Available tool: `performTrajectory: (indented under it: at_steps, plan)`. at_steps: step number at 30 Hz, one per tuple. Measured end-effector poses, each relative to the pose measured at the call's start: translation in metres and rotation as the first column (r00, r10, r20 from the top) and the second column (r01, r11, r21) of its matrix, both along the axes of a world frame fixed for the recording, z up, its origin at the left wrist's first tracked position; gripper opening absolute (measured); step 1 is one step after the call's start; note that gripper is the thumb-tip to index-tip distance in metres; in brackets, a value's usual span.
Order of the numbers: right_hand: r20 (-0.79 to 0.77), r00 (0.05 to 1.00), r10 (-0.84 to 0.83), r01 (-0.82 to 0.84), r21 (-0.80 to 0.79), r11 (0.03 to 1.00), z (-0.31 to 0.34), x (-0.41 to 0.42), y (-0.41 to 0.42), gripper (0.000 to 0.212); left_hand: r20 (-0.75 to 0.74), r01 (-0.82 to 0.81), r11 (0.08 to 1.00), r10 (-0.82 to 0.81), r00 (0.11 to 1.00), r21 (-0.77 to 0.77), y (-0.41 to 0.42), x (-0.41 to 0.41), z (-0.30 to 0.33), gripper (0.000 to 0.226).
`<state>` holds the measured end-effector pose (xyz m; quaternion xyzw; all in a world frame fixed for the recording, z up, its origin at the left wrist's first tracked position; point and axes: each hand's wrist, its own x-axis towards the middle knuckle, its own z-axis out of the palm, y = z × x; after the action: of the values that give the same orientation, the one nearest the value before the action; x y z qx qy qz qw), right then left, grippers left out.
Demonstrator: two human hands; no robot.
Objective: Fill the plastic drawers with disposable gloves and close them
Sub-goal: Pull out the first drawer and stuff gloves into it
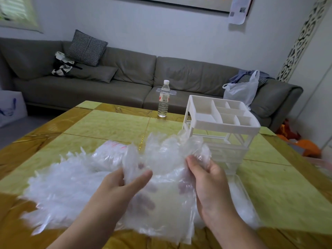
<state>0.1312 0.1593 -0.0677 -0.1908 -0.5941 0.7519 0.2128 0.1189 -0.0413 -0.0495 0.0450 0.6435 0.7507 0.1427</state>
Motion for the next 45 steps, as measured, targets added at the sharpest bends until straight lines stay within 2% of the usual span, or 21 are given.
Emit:
performTrajectory:
  at_steps: [2, 5, 8, 9, 12, 14, 16, 18, 20, 23, 25, 26, 28, 30, 32, 33, 36, 38, 40, 42, 45]
  plan:
    - [-0.009, 0.999, -0.036, 0.036, 0.077, 0.996, -0.003, -0.001, -0.001, 0.027, 0.079, 0.084, 0.995, -0.080, 0.994, -0.044, -0.001, 0.001, -0.003, 0.036]
    - [-0.004, 0.999, -0.033, 0.033, 0.121, 0.992, -0.002, 0.000, -0.004, 0.044, 0.044, 0.059, 0.989, -0.053, 0.998, -0.137, -0.001, 0.001, -0.008, 0.040]
    - [0.040, 0.990, 0.135, -0.135, 0.001, 0.991, 0.004, 0.003, -0.002, 0.078, -0.067, -0.056, 0.985, 0.046, 0.997, -0.162, 0.001, -0.002, -0.012, 0.029]
    - [0.055, 0.974, 0.218, -0.217, -0.024, 0.976, 0.006, 0.005, -0.001, 0.082, -0.114, -0.093, 0.984, 0.076, 0.991, -0.150, 0.002, -0.002, -0.013, 0.022]
    - [0.076, 0.920, 0.384, -0.380, -0.057, 0.923, 0.010, 0.009, -0.001, 0.053, -0.207, -0.202, 0.971, 0.174, 0.963, -0.125, 0.003, 0.000, -0.011, 0.015]
    - [0.066, 0.931, 0.360, -0.359, -0.027, 0.933, 0.006, 0.008, -0.004, 0.028, -0.217, -0.233, 0.965, 0.204, 0.955, -0.120, 0.002, 0.000, -0.010, 0.015]
    - [0.063, 0.955, 0.288, -0.292, 0.063, 0.954, 0.004, 0.007, -0.006, 0.008, -0.186, -0.188, 0.973, 0.161, 0.969, -0.136, 0.001, 0.000, -0.008, 0.017]
    - [0.065, 0.968, 0.244, -0.251, 0.142, 0.957, 0.002, 0.005, -0.006, 0.004, -0.118, -0.132, 0.972, 0.111, 0.987, -0.192, -0.001, -0.001, -0.008, 0.013]
    - [0.073, 0.965, 0.251, -0.261, 0.179, 0.949, 0.002, 0.005, -0.005, 0.003, -0.123, -0.144, 0.948, 0.113, 0.986, -0.285, -0.002, -0.003, -0.012, 0.014]
    - [0.162, 0.929, 0.332, -0.346, 0.066, 0.936, 0.004, 0.008, -0.006, 0.028, -0.268, -0.274, 0.894, 0.184, 0.946, -0.354, 0.002, -0.002, -0.014, 0.013]
    - [0.202, 0.887, 0.414, -0.416, -0.036, 0.909, 0.008, 0.013, -0.007, 0.023, -0.328, -0.365, 0.867, 0.255, 0.910, -0.339, 0.003, 0.000, -0.011, 0.013]
    - [0.209, 0.880, 0.427, -0.436, -0.001, 0.900, 0.009, 0.014, -0.007, 0.013, -0.336, -0.378, 0.869, 0.269, 0.903, -0.320, 0.003, 0.000, -0.011, 0.013]
    - [0.213, 0.894, 0.395, -0.425, 0.123, 0.897, 0.011, 0.017, -0.005, 0.005, -0.277, -0.335, 0.902, 0.261, 0.925, -0.271, 0.001, -0.001, -0.007, 0.016]
    - [0.221, 0.905, 0.364, -0.411, 0.227, 0.883, 0.012, 0.016, 0.000, 0.005, -0.128, -0.238, 0.958, 0.219, 0.967, -0.159, -0.003, -0.005, -0.005, 0.030]
    - [0.247, 0.899, 0.362, -0.422, 0.264, 0.867, 0.014, 0.017, 0.005, 0.004, 0.048, -0.161, 0.987, 0.161, 0.986, -0.007, -0.005, -0.006, -0.001, 0.033]
    - [0.257, 0.894, 0.367, -0.430, 0.263, 0.864, 0.015, 0.018, 0.008, 0.004, 0.088, -0.140, 0.990, 0.137, 0.987, 0.027, -0.006, -0.006, -0.001, 0.033]
    - [0.221, 0.905, 0.363, -0.399, 0.144, 0.906, 0.018, 0.019, 0.010, 0.009, 0.003, -0.162, 0.984, 0.163, 0.987, -0.068, -0.001, -0.007, -0.010, 0.038]
    - [0.150, 0.911, 0.384, -0.371, -0.110, 0.922, 0.020, 0.022, 0.004, 0.019, -0.134, -0.293, 0.942, 0.273, 0.953, -0.164, 0.007, -0.005, -0.015, 0.048]
    - [0.063, 0.897, 0.438, -0.397, -0.326, 0.858, 0.021, 0.026, -0.008, 0.023, -0.267, -0.432, 0.879, 0.375, 0.888, -0.202, 0.016, 0.001, -0.014, 0.045]
    - [0.011, 0.903, 0.429, -0.394, -0.373, 0.840, 0.016, 0.029, -0.019, 0.027, -0.375, -0.485, 0.858, 0.398, 0.837, -0.170, 0.027, 0.009, -0.011, 0.028]
    - [0.004, 0.970, 0.243, -0.230, -0.312, 0.922, 0.011, 0.028, -0.020, 0.015, -0.479, -0.461, 0.880, 0.358, 0.801, -0.114, 0.045, 0.017, -0.014, 0.019]
